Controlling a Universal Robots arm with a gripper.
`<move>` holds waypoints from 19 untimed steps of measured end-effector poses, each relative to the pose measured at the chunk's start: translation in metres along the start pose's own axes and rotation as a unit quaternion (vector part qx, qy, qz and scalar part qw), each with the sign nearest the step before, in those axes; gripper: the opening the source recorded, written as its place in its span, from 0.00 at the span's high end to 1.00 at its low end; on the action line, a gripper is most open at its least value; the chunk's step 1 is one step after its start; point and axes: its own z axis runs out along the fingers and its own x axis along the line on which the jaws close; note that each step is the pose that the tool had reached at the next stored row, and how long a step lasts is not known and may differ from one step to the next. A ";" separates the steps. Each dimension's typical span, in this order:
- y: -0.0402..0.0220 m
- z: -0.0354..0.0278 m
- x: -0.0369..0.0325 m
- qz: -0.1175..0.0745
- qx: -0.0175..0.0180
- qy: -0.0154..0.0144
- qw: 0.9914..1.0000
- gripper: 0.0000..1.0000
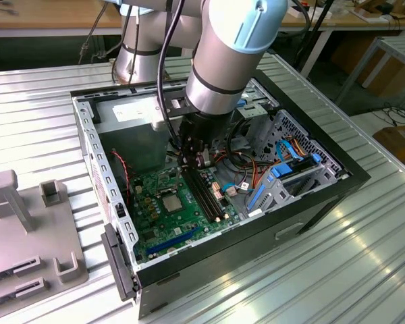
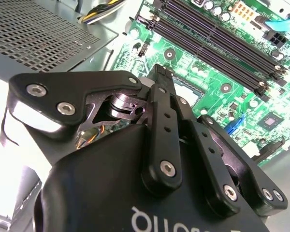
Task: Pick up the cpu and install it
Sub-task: 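Place the cpu into insertion slot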
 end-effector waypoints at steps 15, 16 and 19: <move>-0.0003 0.0011 0.0002 0.002 -0.005 -0.009 1.000 0.89; -0.0003 0.0012 0.0002 0.003 -0.006 -0.009 1.000 0.89; -0.0004 0.0011 0.0001 0.006 -0.009 -0.010 1.000 0.89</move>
